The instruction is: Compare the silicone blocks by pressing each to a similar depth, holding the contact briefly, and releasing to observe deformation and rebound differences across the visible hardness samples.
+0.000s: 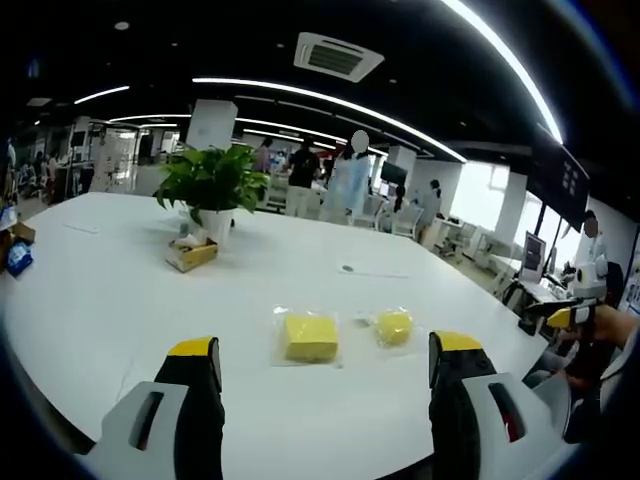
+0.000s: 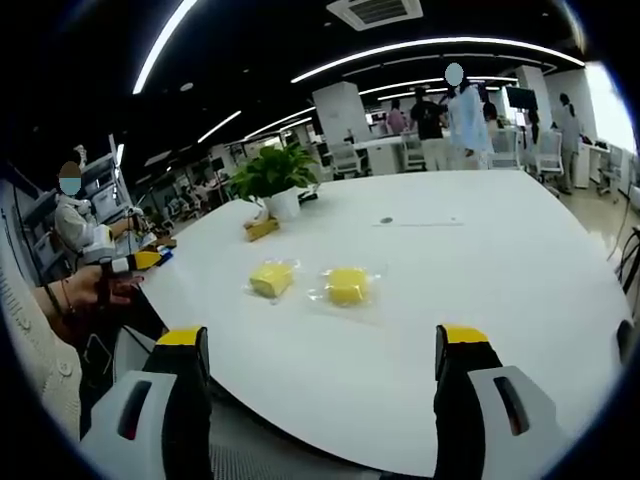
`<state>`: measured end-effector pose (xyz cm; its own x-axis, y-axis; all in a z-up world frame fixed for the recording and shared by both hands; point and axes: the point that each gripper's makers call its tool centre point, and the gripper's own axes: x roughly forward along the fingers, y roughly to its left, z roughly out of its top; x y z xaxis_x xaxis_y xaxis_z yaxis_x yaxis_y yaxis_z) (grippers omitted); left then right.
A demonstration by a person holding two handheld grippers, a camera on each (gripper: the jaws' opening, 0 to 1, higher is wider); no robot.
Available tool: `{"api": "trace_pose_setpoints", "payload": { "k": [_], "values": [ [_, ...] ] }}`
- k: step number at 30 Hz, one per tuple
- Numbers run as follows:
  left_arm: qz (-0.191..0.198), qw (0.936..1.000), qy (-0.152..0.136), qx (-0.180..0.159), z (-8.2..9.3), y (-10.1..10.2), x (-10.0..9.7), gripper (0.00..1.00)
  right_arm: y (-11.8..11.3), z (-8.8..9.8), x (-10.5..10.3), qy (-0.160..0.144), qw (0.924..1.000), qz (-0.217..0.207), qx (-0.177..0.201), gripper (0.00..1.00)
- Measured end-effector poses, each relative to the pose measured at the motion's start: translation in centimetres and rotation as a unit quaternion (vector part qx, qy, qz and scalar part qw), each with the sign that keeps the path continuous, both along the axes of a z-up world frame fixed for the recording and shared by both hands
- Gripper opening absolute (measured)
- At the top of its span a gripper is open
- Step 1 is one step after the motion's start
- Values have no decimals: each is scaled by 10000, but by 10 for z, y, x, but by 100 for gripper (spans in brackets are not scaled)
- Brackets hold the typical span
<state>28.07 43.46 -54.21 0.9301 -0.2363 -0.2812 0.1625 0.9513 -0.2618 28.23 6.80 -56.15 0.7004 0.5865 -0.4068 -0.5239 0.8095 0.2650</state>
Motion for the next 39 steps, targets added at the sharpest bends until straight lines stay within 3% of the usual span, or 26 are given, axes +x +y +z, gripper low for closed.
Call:
{"api": "trace_pose_setpoints", "payload": {
  "k": [27, 39],
  "values": [
    [-104, 9997, 20, -230, 4, 4, 13, 87, 7, 7, 4, -5, 9999, 68, -84, 88],
    [-183, 9988, 288, -355, -8, 6, 27, 91, 12, 6, 9, 43, 9998, 104, -132, 88]
  ]
}}
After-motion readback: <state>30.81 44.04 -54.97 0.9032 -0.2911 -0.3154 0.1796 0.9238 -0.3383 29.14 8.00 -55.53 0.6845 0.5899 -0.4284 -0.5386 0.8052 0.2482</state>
